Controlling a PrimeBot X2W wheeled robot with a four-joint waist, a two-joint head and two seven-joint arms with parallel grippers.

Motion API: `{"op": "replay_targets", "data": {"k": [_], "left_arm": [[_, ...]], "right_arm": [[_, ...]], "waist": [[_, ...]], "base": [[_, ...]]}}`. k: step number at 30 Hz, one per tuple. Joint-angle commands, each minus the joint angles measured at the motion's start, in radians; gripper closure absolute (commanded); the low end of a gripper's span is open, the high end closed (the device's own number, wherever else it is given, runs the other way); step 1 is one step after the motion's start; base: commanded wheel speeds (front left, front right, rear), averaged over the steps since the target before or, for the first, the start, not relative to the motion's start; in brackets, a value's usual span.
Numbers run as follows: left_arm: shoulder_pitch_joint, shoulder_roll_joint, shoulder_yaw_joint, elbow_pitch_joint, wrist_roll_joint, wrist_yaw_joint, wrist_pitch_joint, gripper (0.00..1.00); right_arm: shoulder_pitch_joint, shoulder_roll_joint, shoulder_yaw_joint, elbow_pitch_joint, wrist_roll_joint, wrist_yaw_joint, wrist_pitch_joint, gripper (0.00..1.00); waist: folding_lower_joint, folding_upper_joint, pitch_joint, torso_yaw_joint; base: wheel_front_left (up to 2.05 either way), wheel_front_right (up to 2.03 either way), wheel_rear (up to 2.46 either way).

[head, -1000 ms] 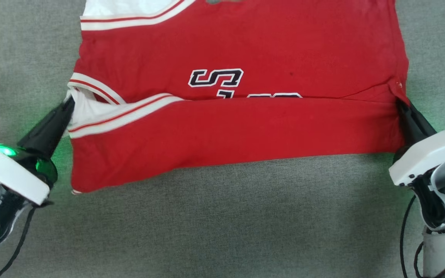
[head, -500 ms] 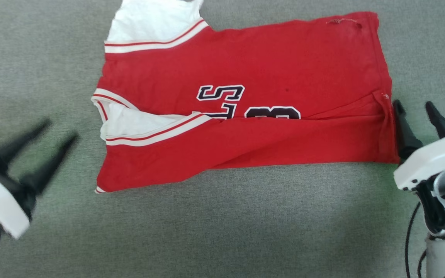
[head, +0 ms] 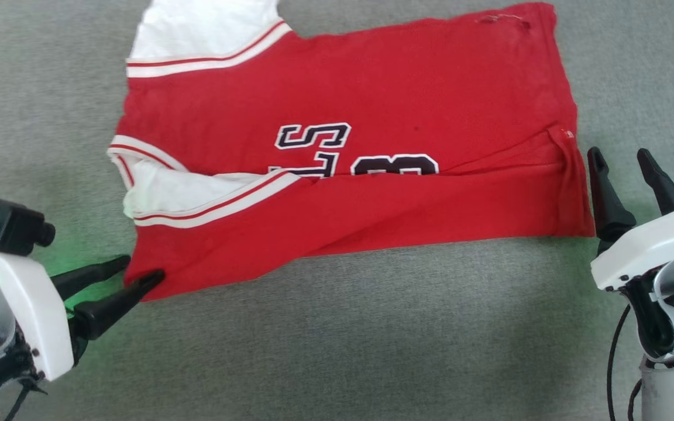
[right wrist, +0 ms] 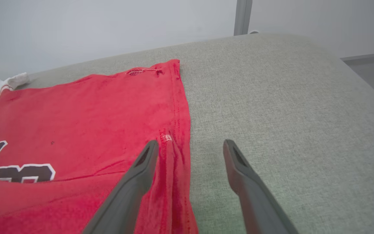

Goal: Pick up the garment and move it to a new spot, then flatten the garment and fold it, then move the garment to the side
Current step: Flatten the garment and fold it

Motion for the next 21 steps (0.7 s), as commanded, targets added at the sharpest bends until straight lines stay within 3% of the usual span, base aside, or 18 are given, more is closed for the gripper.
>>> {"op": "replay_targets", "data": {"k": [1, 3, 4, 5, 7, 11, 14, 21], "left_arm": [[-0.014, -0.019, -0.014, 0.017, -0.026, 0.003, 0.029, 0.00], [-0.013, -0.028, -0.036, 0.046, -0.049, 0.003, 0.075, 0.00], [-0.015, -0.032, -0.046, 0.058, -0.051, 0.004, 0.092, 0.08], [-0.015, -0.036, -0.054, 0.063, -0.051, 0.005, 0.105, 0.26], [-0.016, -0.047, -0.057, 0.059, -0.079, 0.006, 0.111, 1.00], [-0.023, -0.041, -0.054, 0.029, -0.086, 0.004, 0.111, 1.00], [-0.029, -0.042, -0.053, 0.018, -0.079, 0.004, 0.097, 1.00], [-0.040, -0.051, -0.051, 0.005, -0.072, 0.004, 0.065, 1.00]], "right_arm": [[0.007, 0.000, 0.004, -0.002, 0.003, -0.002, -0.004, 0.00], [0.007, 0.000, 0.012, -0.007, -0.004, -0.002, 0.003, 0.00], [0.007, 0.000, 0.016, -0.010, -0.009, -0.002, 0.010, 0.00], [0.006, 0.000, 0.019, -0.015, -0.015, -0.002, 0.019, 0.00], [0.007, 0.000, 0.030, -0.024, -0.025, -0.002, 0.050, 0.00], [0.014, -0.009, 0.059, -0.056, -0.055, -0.002, 0.177, 0.00], [0.021, -0.052, 0.092, -0.079, -0.086, -0.002, 0.313, 0.00], [-0.020, -0.067, 0.144, -0.053, -0.028, -0.002, 0.558, 0.00]], "waist": [[0.0000, 0.0000, 0.018, -0.020], [0.0000, 0.0000, 0.027, -0.035], [0.0000, 0.0000, 0.031, -0.042], [0.0000, 0.0000, 0.035, -0.048], [0.0000, 0.0000, 0.040, -0.056], [0.0000, 0.0000, 0.047, -0.060], [0.0000, 0.0000, 0.050, -0.055], [0.0000, 0.0000, 0.057, -0.036]], "base": [[0.00, 0.00, 0.00], [0.00, 0.00, 0.00], [0.00, 0.00, 0.00], [0.00, 0.00, 0.00], [0.00, 0.00, 0.00], [0.00, 0.00, 0.00], [0.00, 0.00, 0.00], [0.00, 0.00, 0.00]]}}
